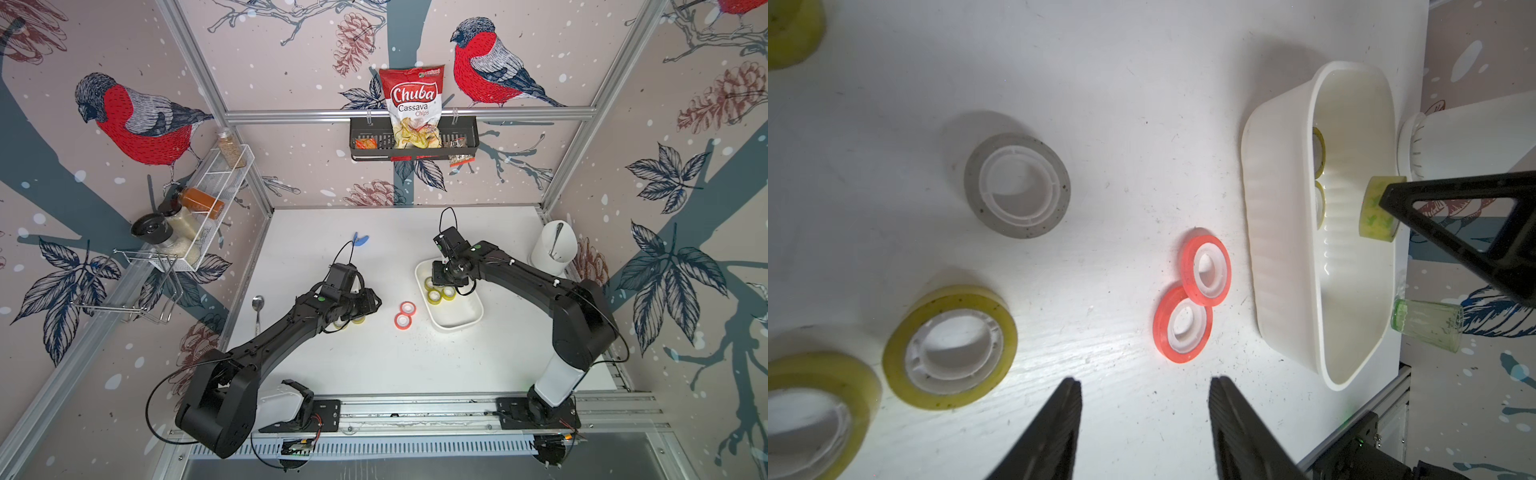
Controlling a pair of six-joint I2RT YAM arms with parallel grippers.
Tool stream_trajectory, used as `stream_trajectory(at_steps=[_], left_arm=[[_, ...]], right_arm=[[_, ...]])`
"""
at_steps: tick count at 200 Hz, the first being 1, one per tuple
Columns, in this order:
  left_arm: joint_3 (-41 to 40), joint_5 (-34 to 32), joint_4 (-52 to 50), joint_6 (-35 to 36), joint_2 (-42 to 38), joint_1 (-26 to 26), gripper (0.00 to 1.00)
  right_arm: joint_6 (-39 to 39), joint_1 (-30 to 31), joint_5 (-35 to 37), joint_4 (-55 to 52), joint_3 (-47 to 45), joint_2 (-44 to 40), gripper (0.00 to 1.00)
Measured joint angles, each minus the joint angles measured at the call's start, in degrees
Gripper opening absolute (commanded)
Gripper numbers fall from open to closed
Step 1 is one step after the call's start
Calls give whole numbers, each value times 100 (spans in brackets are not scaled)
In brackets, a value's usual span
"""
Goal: Put the transparent tape into the storage box
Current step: Place the tape in the storage box.
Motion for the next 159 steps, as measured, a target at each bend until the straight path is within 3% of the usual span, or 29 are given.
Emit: stream_trajectory(at_steps=[159], left_arm=[[103, -125, 155, -81, 273, -133, 54]], right_arm=[[140, 422, -240, 79, -1408, -544, 45]])
